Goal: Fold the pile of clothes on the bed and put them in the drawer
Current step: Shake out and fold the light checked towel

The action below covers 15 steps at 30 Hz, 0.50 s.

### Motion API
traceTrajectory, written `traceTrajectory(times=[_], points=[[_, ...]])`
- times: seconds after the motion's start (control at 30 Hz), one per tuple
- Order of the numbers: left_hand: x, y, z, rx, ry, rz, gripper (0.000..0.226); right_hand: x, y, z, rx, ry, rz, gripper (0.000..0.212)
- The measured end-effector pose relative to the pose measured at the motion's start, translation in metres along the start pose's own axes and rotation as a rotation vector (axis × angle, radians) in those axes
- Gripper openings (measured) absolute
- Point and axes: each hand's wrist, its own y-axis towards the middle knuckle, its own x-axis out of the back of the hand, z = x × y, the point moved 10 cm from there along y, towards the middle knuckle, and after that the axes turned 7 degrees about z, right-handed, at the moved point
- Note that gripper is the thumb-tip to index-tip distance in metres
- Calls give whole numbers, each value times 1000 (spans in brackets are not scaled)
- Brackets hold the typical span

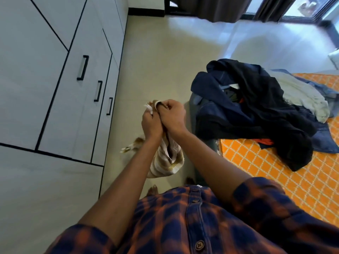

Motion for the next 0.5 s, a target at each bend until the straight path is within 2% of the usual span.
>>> traceTrajectory(times=[0.17,0.3,0.33,0.4,0.47,0.5], points=[[2,-10,-4,12,-160,-43,47,-1,-11,-5,114,-22,145,36],[-4,-10,8,53,-261,39,69,-14,-23,12,246,-81,324,20],[-5,-8,11,53,-264,61,69,-16,-25,17,271,-73,396,23],[-1,-9,5,25,-231,64,52,-14,-27,15,260,-4,486,40],[7,-9,-4,1,-226,9,38,-3,-22,-1,192,137,447,48],[10,-9,-6,-9,-246,-16,37,5,-18,-13,157,198,390,45]])
